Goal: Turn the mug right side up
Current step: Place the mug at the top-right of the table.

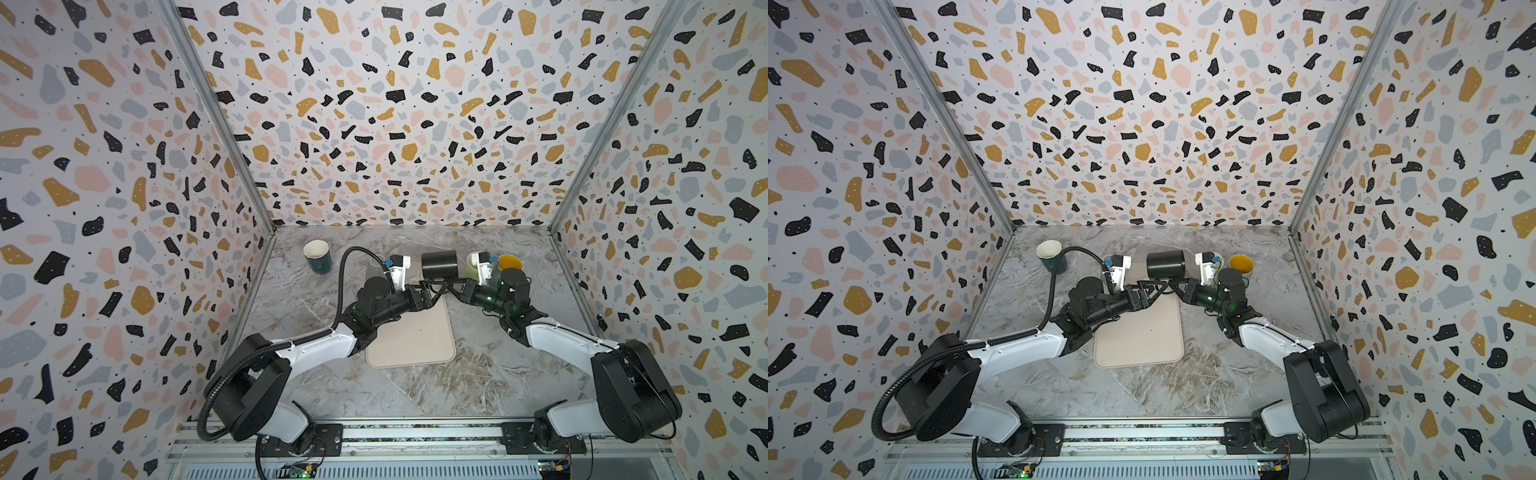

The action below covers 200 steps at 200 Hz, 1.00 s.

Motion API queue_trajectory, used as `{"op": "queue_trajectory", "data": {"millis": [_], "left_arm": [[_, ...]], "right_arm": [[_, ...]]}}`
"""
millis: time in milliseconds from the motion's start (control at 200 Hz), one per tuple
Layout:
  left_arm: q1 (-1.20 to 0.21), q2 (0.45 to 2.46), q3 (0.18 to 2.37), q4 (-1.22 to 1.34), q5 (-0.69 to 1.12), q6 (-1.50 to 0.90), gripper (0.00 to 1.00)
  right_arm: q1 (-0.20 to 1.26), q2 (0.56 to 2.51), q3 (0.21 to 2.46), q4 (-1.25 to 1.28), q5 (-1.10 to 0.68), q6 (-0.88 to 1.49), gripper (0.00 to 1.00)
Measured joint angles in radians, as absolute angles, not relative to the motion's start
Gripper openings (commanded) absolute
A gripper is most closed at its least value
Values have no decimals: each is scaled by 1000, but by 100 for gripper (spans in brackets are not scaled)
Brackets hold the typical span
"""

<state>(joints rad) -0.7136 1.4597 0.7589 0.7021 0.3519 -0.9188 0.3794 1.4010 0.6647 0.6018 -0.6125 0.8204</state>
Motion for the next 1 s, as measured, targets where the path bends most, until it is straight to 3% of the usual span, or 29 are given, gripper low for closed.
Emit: {"op": "queue_trajectory", "data": {"millis": [370, 1001], "left_arm": [[-714, 1442, 759, 698, 336, -908, 100], [-714, 1436, 752, 659, 315, -875, 100]], "right_arm": [[379, 1393, 686, 507, -570, 775, 0], [324, 1259, 828, 57, -242, 514, 0]]}}
